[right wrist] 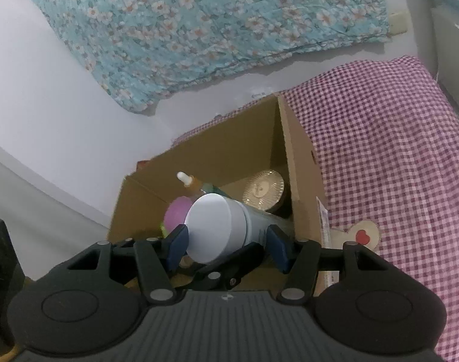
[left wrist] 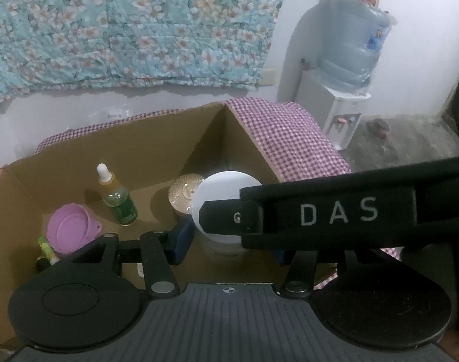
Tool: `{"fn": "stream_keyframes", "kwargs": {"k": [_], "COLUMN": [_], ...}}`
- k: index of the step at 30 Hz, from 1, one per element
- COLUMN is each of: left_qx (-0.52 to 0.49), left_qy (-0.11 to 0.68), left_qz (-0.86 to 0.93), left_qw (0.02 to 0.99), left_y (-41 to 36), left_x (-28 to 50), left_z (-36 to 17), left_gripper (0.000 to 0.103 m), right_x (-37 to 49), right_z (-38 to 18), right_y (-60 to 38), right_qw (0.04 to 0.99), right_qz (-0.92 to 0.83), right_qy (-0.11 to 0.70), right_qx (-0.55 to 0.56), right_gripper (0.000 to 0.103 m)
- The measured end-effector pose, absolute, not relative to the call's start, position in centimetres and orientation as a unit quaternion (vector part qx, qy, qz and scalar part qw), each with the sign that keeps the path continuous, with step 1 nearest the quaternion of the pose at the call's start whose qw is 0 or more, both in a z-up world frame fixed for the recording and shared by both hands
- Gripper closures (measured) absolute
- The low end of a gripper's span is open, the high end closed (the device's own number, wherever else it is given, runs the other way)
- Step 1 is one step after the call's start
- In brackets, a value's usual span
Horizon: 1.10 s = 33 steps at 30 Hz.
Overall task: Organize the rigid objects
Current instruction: 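Carry the white supplement bottle into the box and release it upright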
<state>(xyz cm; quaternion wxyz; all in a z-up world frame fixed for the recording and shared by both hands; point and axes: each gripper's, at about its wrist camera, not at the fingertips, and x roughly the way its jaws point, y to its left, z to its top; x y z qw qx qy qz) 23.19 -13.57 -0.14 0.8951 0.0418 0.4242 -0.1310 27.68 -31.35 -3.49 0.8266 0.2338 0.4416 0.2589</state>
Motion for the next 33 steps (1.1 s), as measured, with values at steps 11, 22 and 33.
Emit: {"fn": "stream_keyframes", "kwargs": {"k": [11,22,33], "left_qx": [0.061,0.076,0.069], "left_qy": [0.413,0.401,0.376], "left_qz": [-0.134,-0.129,-0.115], "left_qw": [0.899,0.904,0.917], "left_y": [-14.5,-15.1,-14.5], "left_x": [22.9,22.0,19.4], "left_z": [-0.9,-0.3,2.8], "left_gripper": [0.045,0.027,0.008], "right_x": [28.0,27.4,24.7], "right_z": [-3.3,-2.6,0.5], "right_y": [-31.7,-32.6,-34.5], "right_qw": [0.832,0.834,0.845], "right_qz": [0.247,0.245,0.237], "right_qy": [0.442,0.424,0.393], "right_qx": [0.226,0.253,0.273], "right_gripper": [0.042,0.042,0.034]}}
